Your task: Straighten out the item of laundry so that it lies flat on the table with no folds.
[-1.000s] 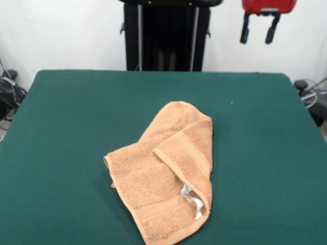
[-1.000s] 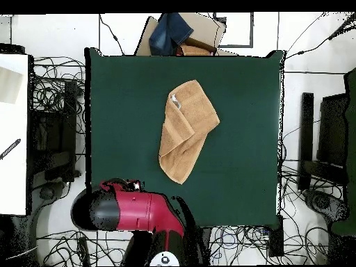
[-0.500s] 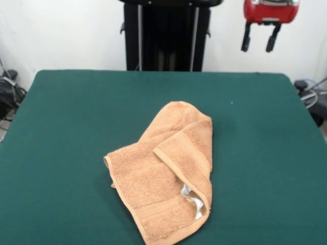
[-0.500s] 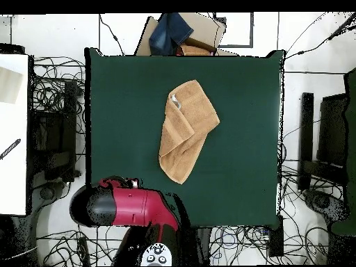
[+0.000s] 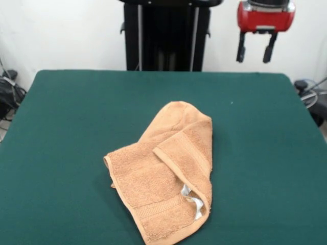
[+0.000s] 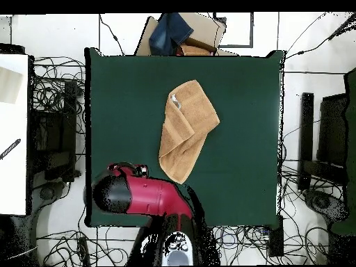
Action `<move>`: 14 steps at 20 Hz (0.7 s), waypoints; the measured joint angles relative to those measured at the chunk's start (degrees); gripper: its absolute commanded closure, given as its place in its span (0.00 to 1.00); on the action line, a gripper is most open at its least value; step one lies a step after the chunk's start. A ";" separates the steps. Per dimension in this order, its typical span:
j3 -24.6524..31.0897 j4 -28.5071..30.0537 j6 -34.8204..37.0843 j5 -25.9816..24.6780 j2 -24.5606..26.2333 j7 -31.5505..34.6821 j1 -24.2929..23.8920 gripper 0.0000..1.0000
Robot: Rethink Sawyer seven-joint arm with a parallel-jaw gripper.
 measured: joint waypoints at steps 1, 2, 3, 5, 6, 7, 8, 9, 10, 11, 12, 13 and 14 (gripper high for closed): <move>1.49 0.02 -0.75 0.32 0.00 0.00 -1.85 0.00; 2.49 0.00 -1.40 0.46 0.02 0.00 -3.06 0.00; 3.75 0.02 -2.24 0.59 0.03 0.00 -4.52 0.00; 6.12 0.02 -4.12 0.60 0.02 0.00 -7.09 0.00; 7.21 0.01 -5.09 0.59 0.04 0.00 -8.19 0.00; 8.48 0.01 -6.28 0.58 0.11 0.00 -9.37 0.00; 9.29 0.01 -7.09 0.58 0.21 0.00 -10.08 0.00; 10.14 0.02 -7.87 0.58 0.36 0.00 -10.80 0.00; 11.50 0.07 -9.06 0.57 0.62 0.00 -11.92 0.00; 12.41 0.07 -9.86 0.58 0.87 0.00 -12.66 0.00; 13.83 0.09 -11.06 0.58 1.33 0.00 -13.79 0.00; 14.89 0.09 -11.89 0.58 1.82 0.00 -14.66 0.00; 15.95 0.09 -12.72 0.59 2.30 0.00 -15.53 0.00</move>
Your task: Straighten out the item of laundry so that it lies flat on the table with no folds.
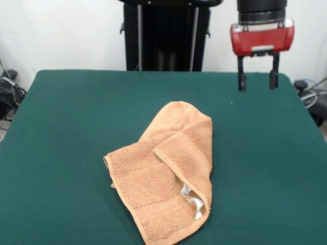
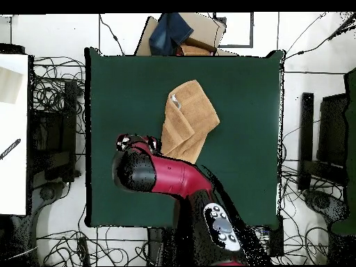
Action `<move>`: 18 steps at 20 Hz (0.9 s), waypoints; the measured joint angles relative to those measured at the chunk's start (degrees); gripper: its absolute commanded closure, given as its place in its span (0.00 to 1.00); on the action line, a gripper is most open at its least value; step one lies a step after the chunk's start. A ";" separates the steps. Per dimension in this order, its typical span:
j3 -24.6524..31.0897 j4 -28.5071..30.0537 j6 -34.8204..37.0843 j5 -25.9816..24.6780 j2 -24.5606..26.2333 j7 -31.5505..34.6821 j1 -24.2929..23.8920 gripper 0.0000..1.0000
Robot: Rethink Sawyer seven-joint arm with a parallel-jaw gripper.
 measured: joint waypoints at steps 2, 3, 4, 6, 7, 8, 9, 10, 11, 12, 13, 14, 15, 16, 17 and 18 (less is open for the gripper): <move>2.25 0.02 -1.53 -0.04 1.44 0.00 -1.82 0.00; 2.95 0.04 -1.89 -0.11 1.97 0.00 -2.37 0.00; 3.66 0.06 -2.25 -0.19 2.50 0.00 -2.92 0.00; 5.00 0.28 -2.50 -0.24 3.45 0.00 -3.77 0.00; 5.46 0.41 -2.51 -0.22 3.68 0.00 -4.00 0.00; 6.24 0.61 -2.51 -0.32 3.90 0.00 -4.33 0.00; 6.88 0.75 -2.51 -0.53 4.03 0.00 -4.59 0.00; 7.30 0.82 -2.52 -0.71 4.08 0.00 -4.75 0.00; 7.96 0.88 -2.53 -1.00 4.10 0.00 -4.99 0.00; 8.27 0.89 -2.53 -1.17 4.09 0.00 -5.08 0.00; 8.42 0.89 -2.53 -1.23 4.05 0.00 -5.07 0.00; 8.57 0.89 -2.53 -1.29 4.00 0.00 -5.06 0.00; 8.57 0.89 -2.53 -1.29 3.73 0.00 -4.85 0.00; 8.57 0.89 -2.53 -1.29 3.46 0.00 -4.64 0.00; 8.57 0.90 -2.52 -1.31 3.17 0.00 -4.46 0.00; 8.56 0.90 -2.40 -1.30 2.82 0.00 -4.33 0.00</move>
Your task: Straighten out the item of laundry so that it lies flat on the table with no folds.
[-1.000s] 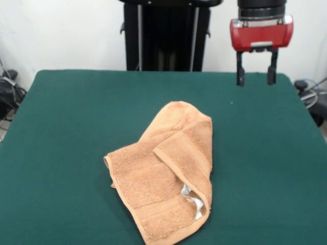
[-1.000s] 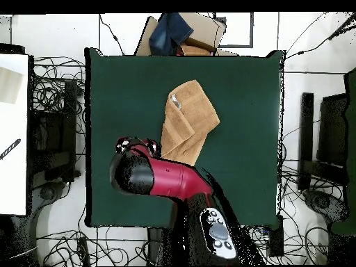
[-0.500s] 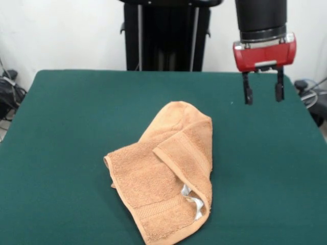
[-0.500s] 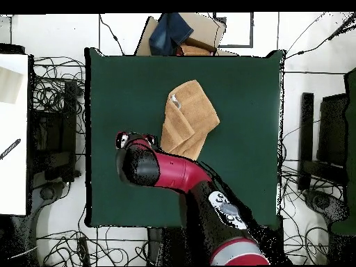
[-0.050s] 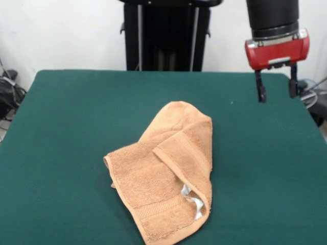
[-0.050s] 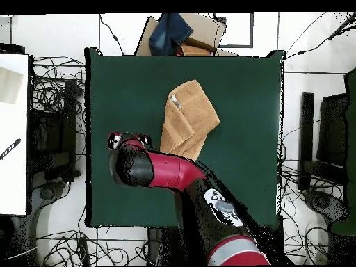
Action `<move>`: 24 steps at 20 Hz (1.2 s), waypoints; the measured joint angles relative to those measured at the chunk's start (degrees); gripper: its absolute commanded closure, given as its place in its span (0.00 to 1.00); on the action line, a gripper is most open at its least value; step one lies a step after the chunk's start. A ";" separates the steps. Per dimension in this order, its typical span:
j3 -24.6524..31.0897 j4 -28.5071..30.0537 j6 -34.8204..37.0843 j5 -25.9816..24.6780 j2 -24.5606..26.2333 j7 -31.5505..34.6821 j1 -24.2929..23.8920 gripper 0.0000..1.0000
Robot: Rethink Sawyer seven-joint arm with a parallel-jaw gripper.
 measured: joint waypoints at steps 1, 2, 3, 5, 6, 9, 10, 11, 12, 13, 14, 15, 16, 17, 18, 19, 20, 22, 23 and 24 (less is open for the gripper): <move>0.00 0.00 0.13 0.01 -0.35 0.00 0.13 0.00; 0.00 0.00 0.39 0.01 -0.64 0.00 0.21 0.00; 0.00 0.00 0.68 -0.01 -0.86 0.00 0.28 0.00; 0.01 0.00 3.23 -0.02 -2.16 0.00 0.47 0.00; 0.00 0.00 3.84 -0.01 -2.42 0.00 0.46 0.00; 0.01 0.01 6.31 -0.02 -3.38 0.00 0.25 0.00; 0.00 0.02 6.87 -0.03 -3.56 0.00 0.15 0.00; 0.03 0.02 7.33 -0.04 -3.74 0.00 -0.10 0.00; 0.05 0.03 7.79 -0.04 -3.93 0.00 -0.35 0.00; 0.19 0.02 8.06 -0.03 -4.20 0.00 -0.83 0.00; 0.31 0.03 8.11 -0.04 -4.34 0.00 -1.13 0.00; 1.12 0.01 8.10 -0.03 -4.81 0.00 -2.54 0.00; 1.36 0.02 8.10 -0.03 -4.91 0.00 -3.06 0.00; 1.52 0.03 8.10 -0.04 -4.96 0.00 -3.45 0.00; 1.94 0.03 8.10 -0.03 -5.02 0.00 -4.52 0.00; 2.14 0.03 8.10 -0.04 -5.01 0.00 -4.96 0.00; 2.34 0.04 8.11 -0.04 -5.00 0.00 -5.40 0.00; 2.98 0.03 8.10 -0.03 -4.92 0.00 -7.11 0.00; 3.02 0.02 8.10 -0.03 -4.88 0.00 -7.41 0.00; 3.07 0.02 8.10 -0.03 -4.80 0.00 -7.80 0.00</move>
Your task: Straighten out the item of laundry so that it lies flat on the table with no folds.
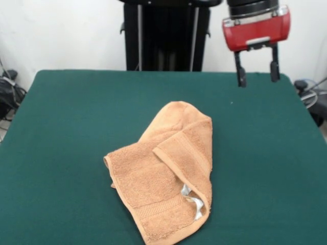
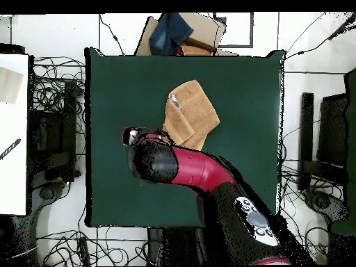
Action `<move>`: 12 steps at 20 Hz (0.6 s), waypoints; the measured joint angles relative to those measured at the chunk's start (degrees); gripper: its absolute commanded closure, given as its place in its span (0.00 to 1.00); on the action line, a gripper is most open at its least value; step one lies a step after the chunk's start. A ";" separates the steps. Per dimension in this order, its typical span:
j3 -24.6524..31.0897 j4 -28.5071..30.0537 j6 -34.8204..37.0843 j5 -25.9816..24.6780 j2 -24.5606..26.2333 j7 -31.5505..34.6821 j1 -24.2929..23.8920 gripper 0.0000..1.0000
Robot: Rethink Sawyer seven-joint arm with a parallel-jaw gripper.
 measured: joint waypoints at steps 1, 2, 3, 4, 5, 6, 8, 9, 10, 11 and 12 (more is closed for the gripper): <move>0.12 0.00 0.00 0.00 0.16 0.00 -0.52 0.00; 0.24 0.01 0.00 0.00 0.32 0.00 -1.03 0.00; 0.50 0.01 0.00 0.00 0.62 0.00 -1.73 0.00; 0.69 0.01 0.00 0.00 0.85 0.00 -2.17 0.00; 1.31 0.00 -0.01 0.01 1.64 0.00 -3.28 0.00; 1.50 0.00 0.00 -0.02 1.94 0.00 -3.60 0.00; 1.93 0.01 0.00 -0.41 3.10 0.00 -4.65 0.00; 2.06 0.00 -0.01 -0.67 3.57 0.00 -5.10 0.00; 2.28 0.00 0.00 -1.14 4.23 0.00 -5.79 0.00; 2.49 0.00 -0.01 -1.48 4.67 0.00 -6.26 0.00; 2.63 0.00 -0.01 -1.62 4.89 0.00 -6.52 0.00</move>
